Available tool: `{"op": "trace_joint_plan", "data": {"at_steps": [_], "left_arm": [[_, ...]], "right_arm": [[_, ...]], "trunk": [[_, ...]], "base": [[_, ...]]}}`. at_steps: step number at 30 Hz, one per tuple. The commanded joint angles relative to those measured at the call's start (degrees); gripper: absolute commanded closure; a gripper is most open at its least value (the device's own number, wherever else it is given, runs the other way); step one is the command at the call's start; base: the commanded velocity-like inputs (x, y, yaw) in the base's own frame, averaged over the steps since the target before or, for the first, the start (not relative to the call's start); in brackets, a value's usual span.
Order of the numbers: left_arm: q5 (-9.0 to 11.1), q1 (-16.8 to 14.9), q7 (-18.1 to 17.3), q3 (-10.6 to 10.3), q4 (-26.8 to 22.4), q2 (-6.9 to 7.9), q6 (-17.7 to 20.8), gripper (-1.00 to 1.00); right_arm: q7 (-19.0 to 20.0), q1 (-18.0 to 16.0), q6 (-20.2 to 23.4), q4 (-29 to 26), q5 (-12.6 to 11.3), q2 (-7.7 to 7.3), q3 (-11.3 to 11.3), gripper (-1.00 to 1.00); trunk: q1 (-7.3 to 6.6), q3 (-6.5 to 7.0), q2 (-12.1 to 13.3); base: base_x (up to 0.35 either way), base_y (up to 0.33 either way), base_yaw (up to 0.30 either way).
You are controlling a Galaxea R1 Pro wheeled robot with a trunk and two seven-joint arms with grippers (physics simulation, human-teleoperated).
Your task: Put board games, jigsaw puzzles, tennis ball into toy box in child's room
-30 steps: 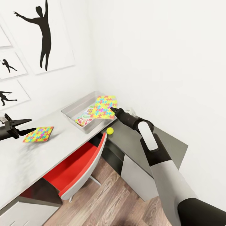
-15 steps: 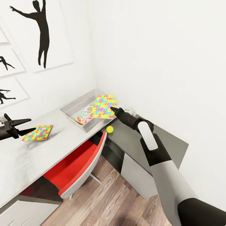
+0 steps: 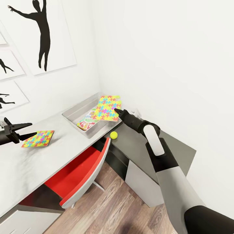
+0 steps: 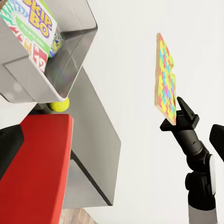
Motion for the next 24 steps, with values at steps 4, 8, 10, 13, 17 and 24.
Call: {"op": "trace_joint_plan", "data": {"at_steps": [4, 8, 10, 13, 17, 24], "left_arm": [[0.2, -0.1, -0.2, -0.2, 0.1, 0.08, 0.5, -1.0], [0.2, -0.1, -0.2, -0.2, 0.1, 0.08, 0.5, -1.0], [0.2, -0.1, -0.2, -0.2, 0.1, 0.08, 0.4, -1.0], [0.2, -0.1, -0.2, -0.2, 0.1, 0.08, 0.4, -1.0], [0.2, -0.1, -0.2, -0.2, 0.0, 0.04, 0.4, -1.0], [0.2, -0.1, -0.2, -0.2, 0.1, -0.08, 0.4, -1.0]], "right_arm": [[-0.6, 0.0, 0.0, -0.1, -0.6, 0.01, 0.2, 1.0], [-0.6, 0.0, 0.0, -0.1, -0.6, 0.01, 0.2, 1.0], [-0.6, 0.0, 0.0, -0.1, -0.6, 0.01, 0.2, 1.0], [-0.6, 0.0, -0.1, -0.1, -0.6, 0.01, 0.3, 1.0], [-0.5, 0.0, 0.0, -0.1, -0.6, 0.01, 0.3, 1.0], [-0.4, 0.0, 0.0, -0.1, -0.6, 0.01, 0.3, 1.0]], "trunk": [[0.03, -0.1, -0.1], [0.03, -0.1, -0.1], [0.03, -0.1, -0.1], [0.03, -0.1, -0.1], [0.03, -0.1, -0.1], [0.03, -0.1, -0.1]], "base": [[0.001, 0.046, 0.075], [0.0, 0.024, 0.227], [0.0, 0.006, 0.268], [0.0, 0.002, 0.259], [0.12, 0.001, 0.095], [0.131, 0.004, 0.013]]}}
